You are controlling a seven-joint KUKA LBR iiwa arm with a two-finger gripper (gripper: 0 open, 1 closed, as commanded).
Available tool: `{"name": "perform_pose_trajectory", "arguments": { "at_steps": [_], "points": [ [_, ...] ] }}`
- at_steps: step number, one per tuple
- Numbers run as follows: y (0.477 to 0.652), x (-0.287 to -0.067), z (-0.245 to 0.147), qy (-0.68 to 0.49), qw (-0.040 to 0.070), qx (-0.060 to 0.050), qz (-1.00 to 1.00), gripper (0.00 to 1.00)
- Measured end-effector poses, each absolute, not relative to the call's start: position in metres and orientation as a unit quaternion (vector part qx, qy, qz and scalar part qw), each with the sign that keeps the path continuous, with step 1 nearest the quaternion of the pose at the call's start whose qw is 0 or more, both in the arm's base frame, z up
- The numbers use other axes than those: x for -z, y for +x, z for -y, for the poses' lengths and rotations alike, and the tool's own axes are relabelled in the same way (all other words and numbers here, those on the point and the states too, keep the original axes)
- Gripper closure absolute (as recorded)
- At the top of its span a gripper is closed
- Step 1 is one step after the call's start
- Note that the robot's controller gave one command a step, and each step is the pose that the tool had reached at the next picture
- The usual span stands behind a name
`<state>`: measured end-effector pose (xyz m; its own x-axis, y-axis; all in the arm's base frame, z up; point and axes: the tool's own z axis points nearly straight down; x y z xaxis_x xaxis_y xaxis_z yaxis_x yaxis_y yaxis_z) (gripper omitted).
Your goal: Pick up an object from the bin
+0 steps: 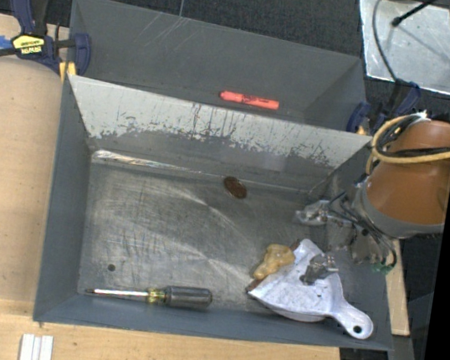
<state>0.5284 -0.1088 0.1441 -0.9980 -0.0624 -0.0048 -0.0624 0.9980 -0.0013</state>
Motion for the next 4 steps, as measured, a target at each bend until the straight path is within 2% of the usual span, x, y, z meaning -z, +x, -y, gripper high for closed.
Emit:
{"name": "perform_pose_trajectory", "arguments": {
  "at_steps": [1,2,3,4],
  "points": [
    [0.524,-0.145,0.060,-0.043,0.000,0.001,-0.999,0.00],
    [0.498,-0.082,0.101,-0.127,0.017,-0.001,-0.992,1.00],
    [0.498,-0.082,0.101,-0.127,0.017,-0.001,-0.992,1.00],
    [0.491,-0.112,0.102,-0.132,0.001,-0.001,-0.991,1.00]
  ]
}}
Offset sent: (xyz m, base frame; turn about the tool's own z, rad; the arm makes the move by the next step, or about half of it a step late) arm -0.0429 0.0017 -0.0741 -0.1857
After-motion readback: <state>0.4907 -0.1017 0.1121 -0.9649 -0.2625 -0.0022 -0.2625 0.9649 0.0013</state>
